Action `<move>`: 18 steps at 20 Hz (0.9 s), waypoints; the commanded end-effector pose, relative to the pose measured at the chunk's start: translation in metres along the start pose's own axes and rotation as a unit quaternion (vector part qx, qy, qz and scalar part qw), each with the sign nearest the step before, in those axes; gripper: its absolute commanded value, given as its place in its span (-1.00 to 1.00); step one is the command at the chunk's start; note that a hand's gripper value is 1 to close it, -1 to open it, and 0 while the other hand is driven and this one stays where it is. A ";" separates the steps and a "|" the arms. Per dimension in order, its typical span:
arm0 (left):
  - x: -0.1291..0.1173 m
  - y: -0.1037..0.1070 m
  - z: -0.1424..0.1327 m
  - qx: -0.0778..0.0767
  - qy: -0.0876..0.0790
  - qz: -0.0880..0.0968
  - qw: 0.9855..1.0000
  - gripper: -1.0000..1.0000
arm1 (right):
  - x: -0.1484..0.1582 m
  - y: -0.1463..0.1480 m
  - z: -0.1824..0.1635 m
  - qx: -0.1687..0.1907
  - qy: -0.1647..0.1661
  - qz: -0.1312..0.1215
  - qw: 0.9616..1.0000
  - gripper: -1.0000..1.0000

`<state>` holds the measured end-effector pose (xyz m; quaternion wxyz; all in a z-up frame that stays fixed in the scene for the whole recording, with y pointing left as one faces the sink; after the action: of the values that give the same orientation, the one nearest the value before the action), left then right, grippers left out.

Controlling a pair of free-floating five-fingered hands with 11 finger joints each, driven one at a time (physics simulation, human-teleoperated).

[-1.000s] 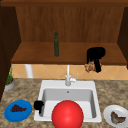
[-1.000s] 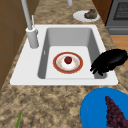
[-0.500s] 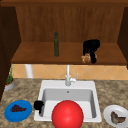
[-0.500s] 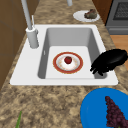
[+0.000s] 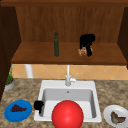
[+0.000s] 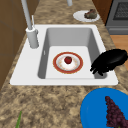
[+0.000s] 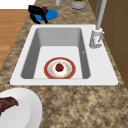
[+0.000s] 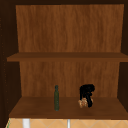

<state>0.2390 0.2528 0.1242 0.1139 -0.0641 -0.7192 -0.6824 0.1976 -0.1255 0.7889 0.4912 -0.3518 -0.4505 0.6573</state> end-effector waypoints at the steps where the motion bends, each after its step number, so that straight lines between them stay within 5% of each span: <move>1: 0.000 0.000 0.000 0.000 0.000 0.000 1.000 0.00 | -0.008 -0.009 -0.028 -0.001 -0.001 -0.002 1.000 1.00; 6: 0.000 0.000 0.000 0.000 0.000 0.000 1.000 0.00 | -0.022 0.000 -0.074 -0.011 -0.003 -0.014 1.000 1.00; 18: 0.000 0.000 0.000 0.000 0.000 0.000 1.000 0.00 | -0.058 0.054 -0.171 -0.079 -0.014 0.000 0.997 1.00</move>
<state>0.2390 0.2528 0.1242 0.1139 -0.0641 -0.7192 -0.6824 0.3339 -0.1372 0.6981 0.4710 -0.3717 -0.4893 0.6329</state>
